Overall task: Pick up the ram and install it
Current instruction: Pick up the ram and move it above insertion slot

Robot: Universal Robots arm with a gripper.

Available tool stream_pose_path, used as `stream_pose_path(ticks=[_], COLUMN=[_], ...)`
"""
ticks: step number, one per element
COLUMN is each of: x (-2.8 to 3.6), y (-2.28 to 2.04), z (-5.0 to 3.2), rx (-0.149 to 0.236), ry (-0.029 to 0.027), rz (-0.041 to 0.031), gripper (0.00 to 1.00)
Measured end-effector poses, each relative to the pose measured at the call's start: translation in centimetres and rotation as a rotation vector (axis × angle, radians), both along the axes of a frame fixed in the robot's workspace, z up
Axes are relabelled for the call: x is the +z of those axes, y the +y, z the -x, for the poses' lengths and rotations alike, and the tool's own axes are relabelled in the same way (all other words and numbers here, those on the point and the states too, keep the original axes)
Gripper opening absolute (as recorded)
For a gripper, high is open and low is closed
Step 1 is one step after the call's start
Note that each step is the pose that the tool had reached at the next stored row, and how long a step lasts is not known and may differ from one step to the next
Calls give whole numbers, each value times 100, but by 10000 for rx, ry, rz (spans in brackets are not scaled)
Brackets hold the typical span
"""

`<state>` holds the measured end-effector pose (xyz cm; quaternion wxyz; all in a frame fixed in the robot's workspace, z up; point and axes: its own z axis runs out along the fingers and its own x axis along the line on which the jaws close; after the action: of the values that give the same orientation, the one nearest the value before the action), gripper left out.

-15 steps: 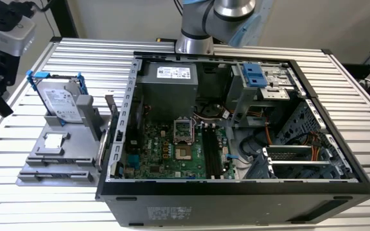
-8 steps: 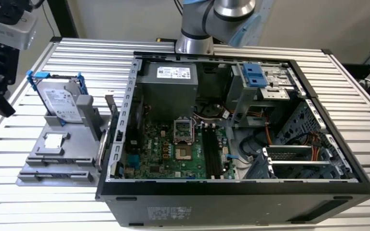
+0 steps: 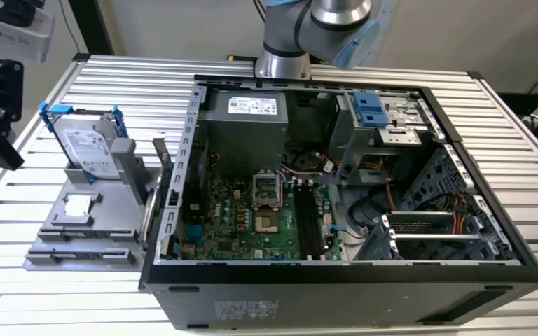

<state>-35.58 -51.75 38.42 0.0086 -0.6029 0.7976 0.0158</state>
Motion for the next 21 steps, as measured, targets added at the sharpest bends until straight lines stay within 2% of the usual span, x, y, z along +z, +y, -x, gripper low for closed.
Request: stream_pose_path(ticks=[8,15,21], x=[0,0,0], y=[0,0,0], z=[0,0,1], rx=[1106,1155,1542], ry=[-7,-8,-8], rz=[-1,-1,-1], gripper=[0,0,0])
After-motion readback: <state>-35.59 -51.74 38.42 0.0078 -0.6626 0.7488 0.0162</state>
